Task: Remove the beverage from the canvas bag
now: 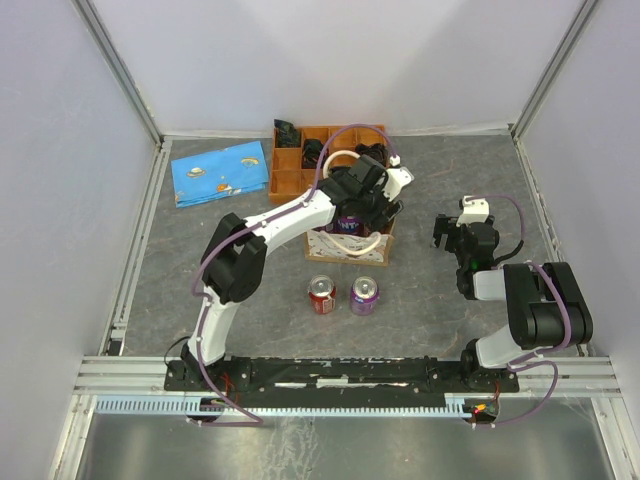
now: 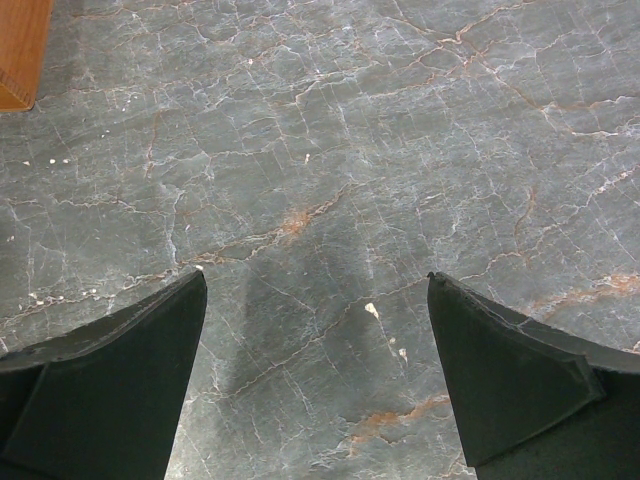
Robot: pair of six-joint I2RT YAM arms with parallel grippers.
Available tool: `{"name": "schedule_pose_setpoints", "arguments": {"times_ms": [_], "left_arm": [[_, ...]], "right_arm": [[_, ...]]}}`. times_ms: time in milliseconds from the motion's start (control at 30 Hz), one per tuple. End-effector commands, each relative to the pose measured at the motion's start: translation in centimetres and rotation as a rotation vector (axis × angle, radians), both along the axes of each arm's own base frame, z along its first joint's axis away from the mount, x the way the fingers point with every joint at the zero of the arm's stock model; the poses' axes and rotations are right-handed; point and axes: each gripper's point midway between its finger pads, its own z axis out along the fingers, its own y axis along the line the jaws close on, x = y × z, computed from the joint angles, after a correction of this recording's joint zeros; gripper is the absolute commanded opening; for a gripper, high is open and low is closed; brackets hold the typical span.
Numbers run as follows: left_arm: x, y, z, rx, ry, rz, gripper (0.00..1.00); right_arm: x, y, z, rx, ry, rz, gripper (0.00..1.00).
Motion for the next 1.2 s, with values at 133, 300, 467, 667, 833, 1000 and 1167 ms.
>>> {"name": "schedule_pose_setpoints", "arguments": {"times_ms": [133, 300, 467, 667, 833, 1000, 1167], "left_arm": [[0.1, 0.1, -2.2, 0.057, 0.009, -0.008, 0.65], [0.1, 0.3, -2.0, 0.072, -0.005, 0.013, 0.07], [0.2, 0.4, 0.6, 0.068, -0.08, 0.044, 0.03], [1.5, 0.8, 7.1, -0.01, -0.223, 0.105, 0.03], [1.8, 1.3, 13.0, -0.104, -0.323, 0.142, 0.03], [1.0, 2.0, 17.7, -0.173, -0.381, 0.16, 0.03], [-0.3, 3.0, 21.1, -0.204, -0.409, 0.177, 0.03]], "right_arm": [[1.2, 0.0, 1.7, -0.01, -0.052, 0.001, 0.99], [1.2, 0.0, 1.7, -0.01, -0.053, 0.0, 0.99], [1.2, 0.0, 1.7, -0.01, -0.055, 0.0, 0.99], [1.1, 0.0, 1.7, -0.011, -0.052, 0.0, 0.99], [1.2, 0.0, 1.7, -0.01, -0.051, 0.001, 0.99], [1.2, 0.0, 1.7, -0.01, -0.052, 0.0, 0.99], [1.2, 0.0, 1.7, -0.01, -0.052, 0.001, 0.99]]}}
